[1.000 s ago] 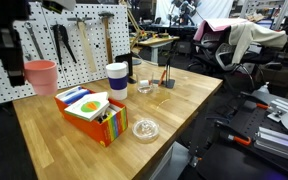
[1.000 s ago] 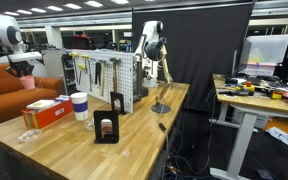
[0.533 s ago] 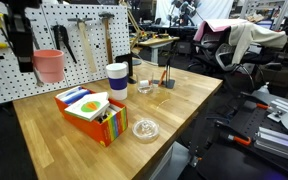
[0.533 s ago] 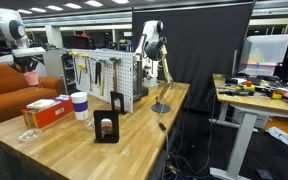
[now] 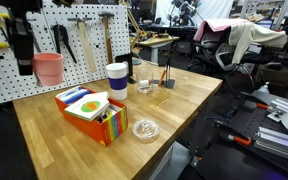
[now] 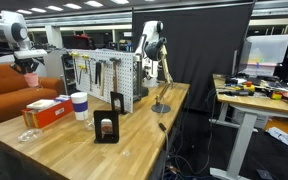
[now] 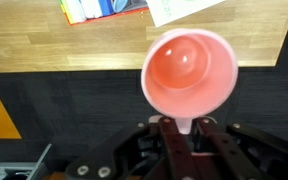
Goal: Pour the water in the pink cup into the white and blue cup
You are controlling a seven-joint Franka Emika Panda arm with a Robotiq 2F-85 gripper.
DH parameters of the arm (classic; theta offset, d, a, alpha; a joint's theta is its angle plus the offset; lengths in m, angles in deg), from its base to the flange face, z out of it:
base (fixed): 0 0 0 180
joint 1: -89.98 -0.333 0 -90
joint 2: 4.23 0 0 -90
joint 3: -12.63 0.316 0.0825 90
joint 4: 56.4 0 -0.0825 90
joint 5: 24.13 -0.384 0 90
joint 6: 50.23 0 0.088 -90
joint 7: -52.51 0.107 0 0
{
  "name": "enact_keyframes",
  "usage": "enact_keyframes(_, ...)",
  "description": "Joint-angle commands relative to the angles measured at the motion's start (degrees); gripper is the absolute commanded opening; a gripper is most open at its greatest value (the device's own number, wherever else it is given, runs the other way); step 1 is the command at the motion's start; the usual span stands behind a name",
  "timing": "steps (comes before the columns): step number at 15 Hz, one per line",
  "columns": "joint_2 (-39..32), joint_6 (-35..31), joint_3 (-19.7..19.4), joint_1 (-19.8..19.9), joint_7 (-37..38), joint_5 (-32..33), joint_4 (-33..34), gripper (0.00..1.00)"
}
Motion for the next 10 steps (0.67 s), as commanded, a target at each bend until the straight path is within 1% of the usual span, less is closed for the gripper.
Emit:
enact_keyframes(1, -1.8, 2.8, 0.8, 2.8, -6.9, -3.0, 3.5, 0.04)
enact_keyframes(3, -2.7, 5.2, -0.3, 3.8, -9.6, -3.1, 5.9, 0.04)
enact_keyframes(5, -4.1, 9.0, -1.2, 4.9, -12.8, -3.2, 9.0, 0.04)
enact_keyframes(8, -6.7, 15.2, -2.6, 5.6, -16.5, -3.3, 14.0, 0.04)
enact_keyframes(9, -7.2, 15.8, -2.9, 5.7, -17.1, -3.4, 15.2, 0.04)
enact_keyframes(10, -5.5, 12.6, -3.7, 5.2, -15.1, -2.8, 11.7, 0.15)
